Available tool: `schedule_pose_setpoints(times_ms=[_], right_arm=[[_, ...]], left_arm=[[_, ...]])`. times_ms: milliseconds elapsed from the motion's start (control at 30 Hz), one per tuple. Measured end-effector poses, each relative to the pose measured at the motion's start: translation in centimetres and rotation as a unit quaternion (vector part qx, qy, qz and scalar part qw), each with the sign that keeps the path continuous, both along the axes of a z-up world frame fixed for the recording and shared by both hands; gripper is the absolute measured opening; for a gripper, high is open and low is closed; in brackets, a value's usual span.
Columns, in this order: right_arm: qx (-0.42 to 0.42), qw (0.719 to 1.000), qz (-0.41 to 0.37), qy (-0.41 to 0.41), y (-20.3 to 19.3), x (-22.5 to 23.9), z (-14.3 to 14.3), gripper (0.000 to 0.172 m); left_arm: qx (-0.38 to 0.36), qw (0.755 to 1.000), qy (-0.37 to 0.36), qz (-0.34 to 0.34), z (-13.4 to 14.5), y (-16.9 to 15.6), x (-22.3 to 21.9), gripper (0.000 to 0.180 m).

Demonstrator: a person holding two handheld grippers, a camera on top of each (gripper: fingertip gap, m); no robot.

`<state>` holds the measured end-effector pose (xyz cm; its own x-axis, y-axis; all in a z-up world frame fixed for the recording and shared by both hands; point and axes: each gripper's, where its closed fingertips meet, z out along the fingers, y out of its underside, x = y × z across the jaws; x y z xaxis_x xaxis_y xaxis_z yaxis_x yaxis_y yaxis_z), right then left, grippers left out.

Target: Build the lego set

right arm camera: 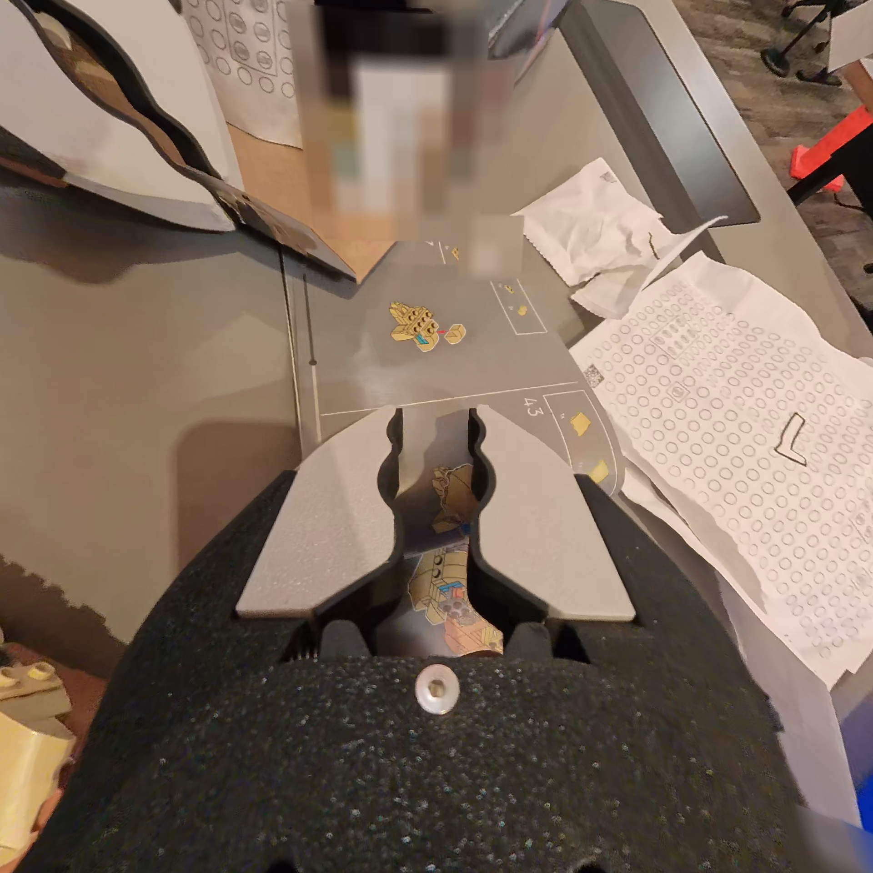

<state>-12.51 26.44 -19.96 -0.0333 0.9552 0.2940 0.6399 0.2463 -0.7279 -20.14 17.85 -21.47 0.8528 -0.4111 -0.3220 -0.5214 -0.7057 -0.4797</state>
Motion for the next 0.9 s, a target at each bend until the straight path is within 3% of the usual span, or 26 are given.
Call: schedule_pose_setpoints(times_ms=[367,633,900], right_arm=[[0.014,0.999,-0.002,0.051,0.1,1.6,3.6,0.028],[-0.014,0.999,-0.022,-0.023,1.1,5.3,0.9,0.028],[-0.023,0.999,-0.015,-0.023,0.6,3.7,-0.1,0.027]], left_arm=[[-0.015,1.000,-0.007,-0.003,-1.0,-0.1,0.1,0.002],[-0.015,1.000,-0.011,-0.003,-1.0,-0.1,0.1,0.002],[-0.004,1.000,-0.011,-0.002,-0.5,0.0,0.0,0.002]])
